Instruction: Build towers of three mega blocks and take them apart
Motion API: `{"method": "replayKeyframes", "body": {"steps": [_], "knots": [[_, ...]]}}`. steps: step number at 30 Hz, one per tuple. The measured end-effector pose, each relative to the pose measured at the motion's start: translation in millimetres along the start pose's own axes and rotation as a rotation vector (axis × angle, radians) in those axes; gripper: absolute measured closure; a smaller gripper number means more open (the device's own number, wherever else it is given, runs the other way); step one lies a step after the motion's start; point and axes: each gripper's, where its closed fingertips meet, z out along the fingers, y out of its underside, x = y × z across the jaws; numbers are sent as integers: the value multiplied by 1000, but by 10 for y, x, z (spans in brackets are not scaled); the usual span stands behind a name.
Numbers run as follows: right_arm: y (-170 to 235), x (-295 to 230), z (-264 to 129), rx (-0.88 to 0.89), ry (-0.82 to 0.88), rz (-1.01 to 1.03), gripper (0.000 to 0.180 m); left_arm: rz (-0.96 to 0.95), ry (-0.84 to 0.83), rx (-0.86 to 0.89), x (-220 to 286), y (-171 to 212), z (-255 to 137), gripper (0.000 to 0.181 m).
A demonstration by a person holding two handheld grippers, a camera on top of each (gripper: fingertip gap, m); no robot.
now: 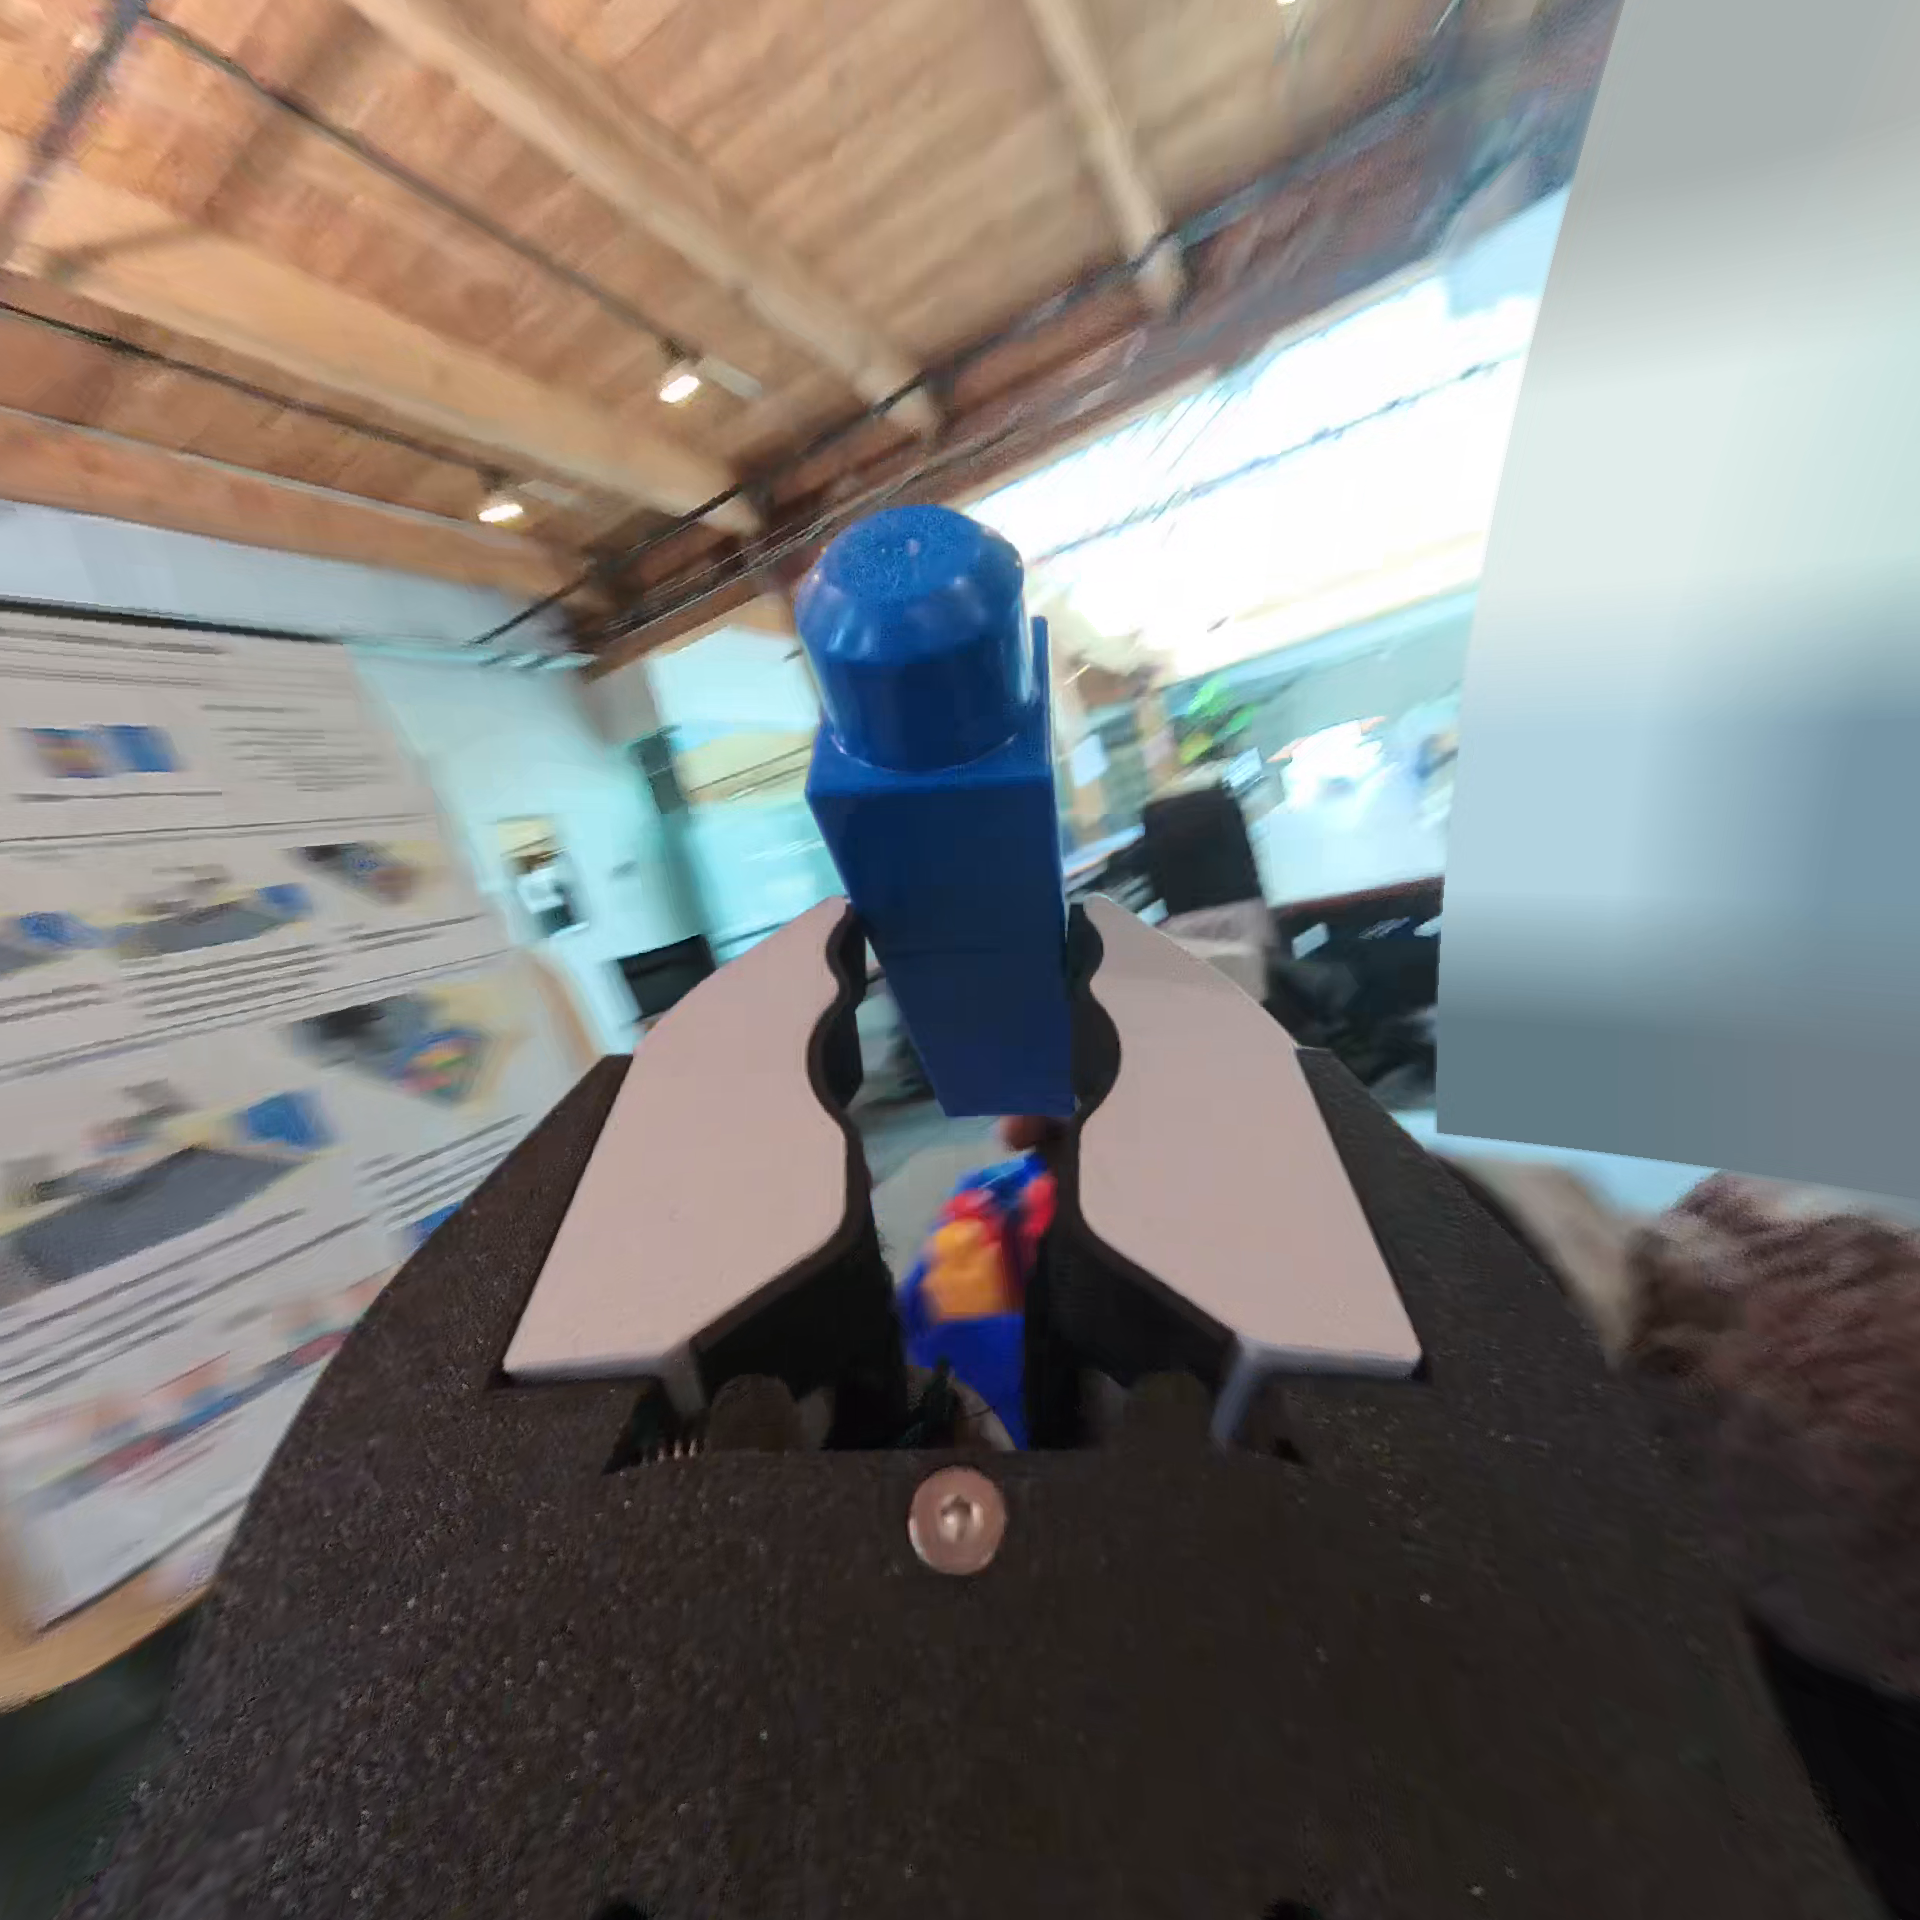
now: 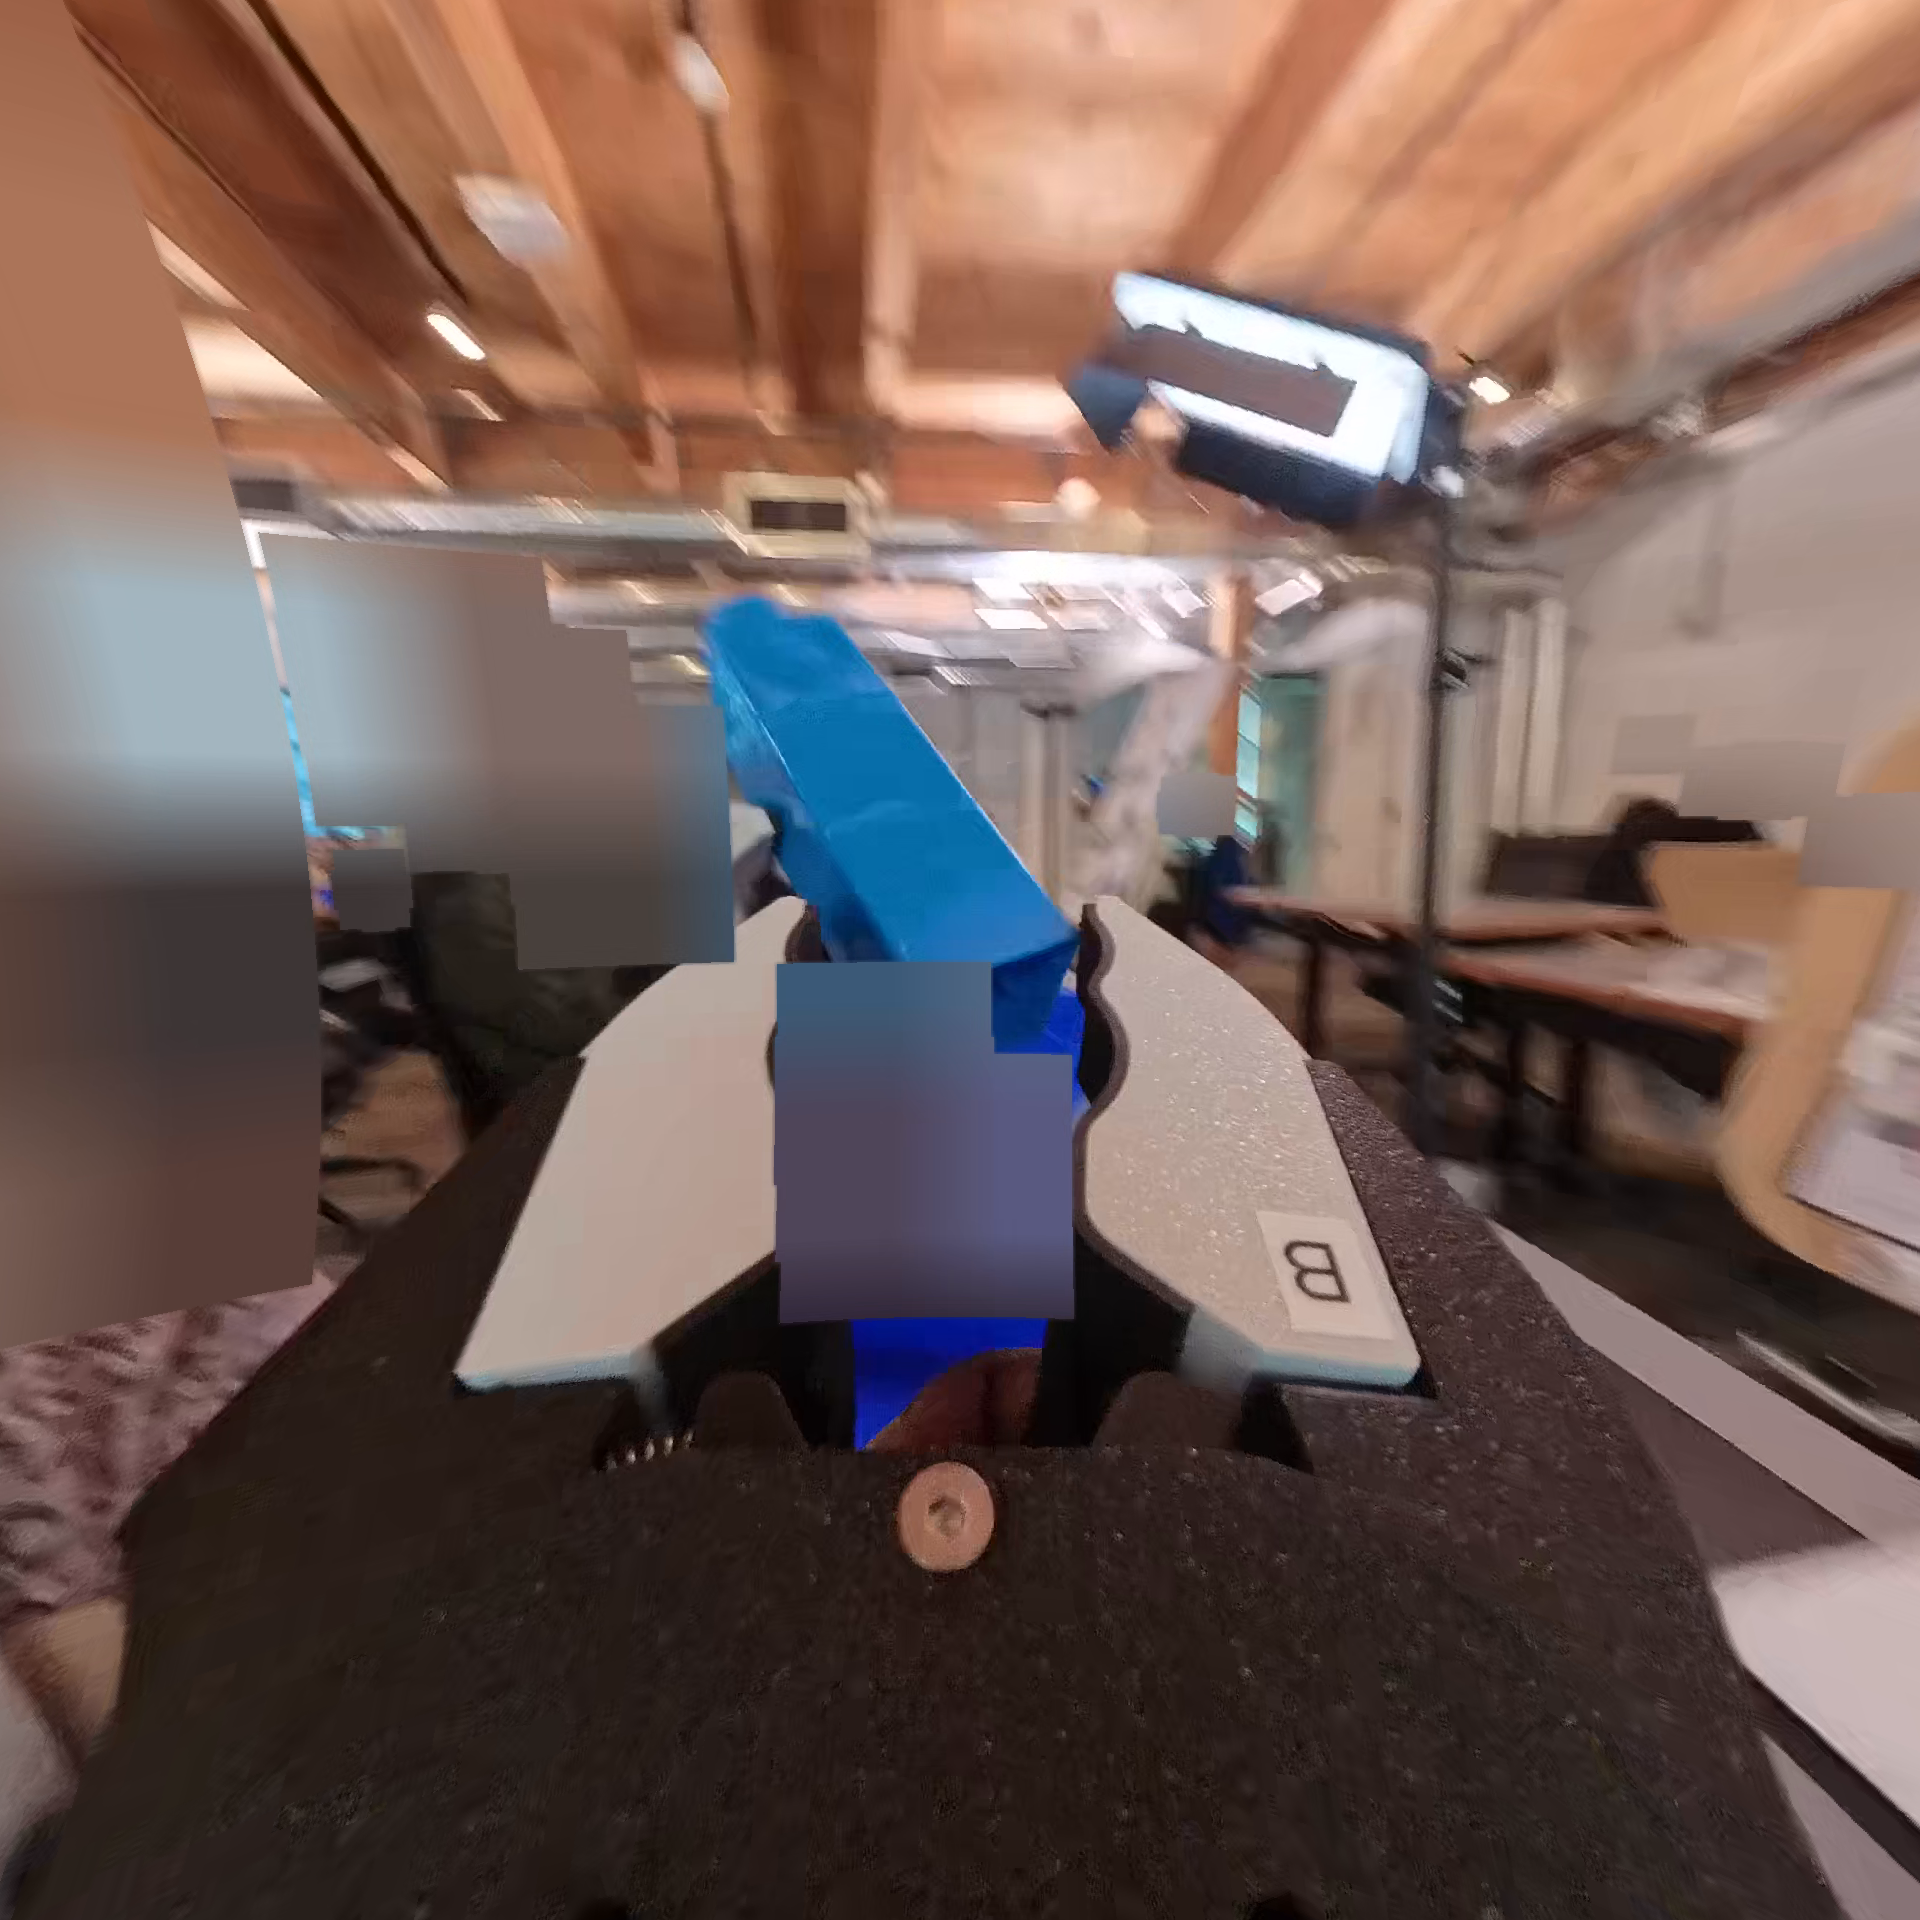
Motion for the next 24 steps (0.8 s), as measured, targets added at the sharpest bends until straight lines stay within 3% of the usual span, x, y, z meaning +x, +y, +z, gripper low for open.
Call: {"method": "replayKeyframes", "body": {"steps": [1, 7, 10, 15, 21, 24], "knots": [[54, 105, -43, -60, 67, -46, 131, 89, -89, -61, -121, 53, -41, 145], [-140, 218, -56, -95, 344, -355, 137, 485, -574, -253, -664, 180, -183, 146], [-67, 134, 92, -152, 376, -427, 127, 655, -555, -301, -520, 315, -2, 146], [-307, 75, 26, 17, 338, -289, 132, 973, -496, -482, -419, 607, 126, 146], [-111, 151, -72, -199, 327, -442, 136, 1016, -408, -510, -332, 711, 166, 146], [-71, 161, -68, -221, 333, -497, 145, 1039, -363, -526, -277, 763, 187, 146]]}}
